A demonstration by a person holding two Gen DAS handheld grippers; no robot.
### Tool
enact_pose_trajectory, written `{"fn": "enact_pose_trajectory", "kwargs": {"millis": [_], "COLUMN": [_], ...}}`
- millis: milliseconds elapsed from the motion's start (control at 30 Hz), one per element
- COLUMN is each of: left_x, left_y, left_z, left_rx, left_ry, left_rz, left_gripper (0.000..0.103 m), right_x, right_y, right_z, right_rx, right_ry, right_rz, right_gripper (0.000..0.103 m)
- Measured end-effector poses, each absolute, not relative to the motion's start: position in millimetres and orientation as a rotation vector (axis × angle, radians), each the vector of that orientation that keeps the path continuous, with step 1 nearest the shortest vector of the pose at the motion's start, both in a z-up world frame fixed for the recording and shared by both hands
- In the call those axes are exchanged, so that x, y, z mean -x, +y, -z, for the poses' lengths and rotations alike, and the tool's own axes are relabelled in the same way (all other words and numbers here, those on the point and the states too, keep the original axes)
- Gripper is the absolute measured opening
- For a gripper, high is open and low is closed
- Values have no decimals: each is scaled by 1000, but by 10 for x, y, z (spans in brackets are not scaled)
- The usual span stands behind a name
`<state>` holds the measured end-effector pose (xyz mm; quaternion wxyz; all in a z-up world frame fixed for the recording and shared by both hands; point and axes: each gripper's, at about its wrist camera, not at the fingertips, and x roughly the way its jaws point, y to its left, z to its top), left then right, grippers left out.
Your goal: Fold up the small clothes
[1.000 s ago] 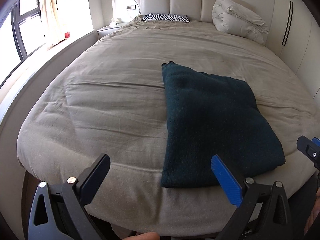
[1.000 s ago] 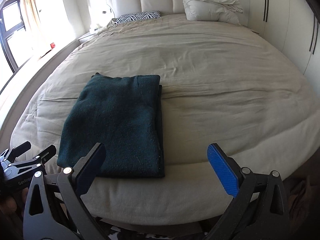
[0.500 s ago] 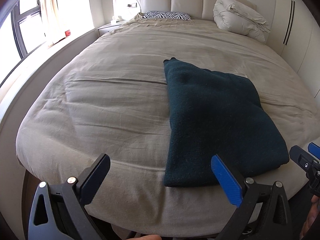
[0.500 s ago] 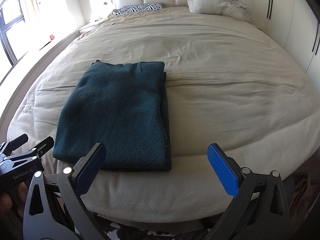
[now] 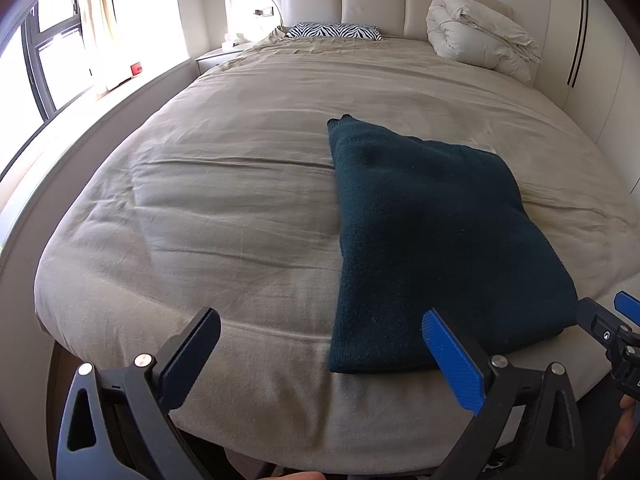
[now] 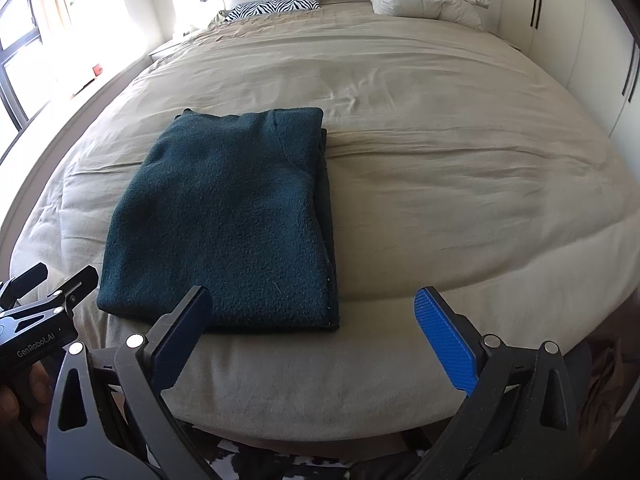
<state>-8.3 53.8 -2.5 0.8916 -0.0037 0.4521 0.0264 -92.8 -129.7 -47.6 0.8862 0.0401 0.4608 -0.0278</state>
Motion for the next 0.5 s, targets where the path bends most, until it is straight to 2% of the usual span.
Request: {"fn": "enact_pose_trajectory", "kwargs": {"millis": [500], "left_x": [81], "left_y": [553], "left_z": [46], "left_rx": [5], "left_ry": [946], "left_rz": [-57], "left_gripper": [103], "right_x": [903], "right_y": [-1320], "right_z": [515], "right_rx": [-91], "right_ry": [964], "right_rz": [68], "right_gripper": [103]}}
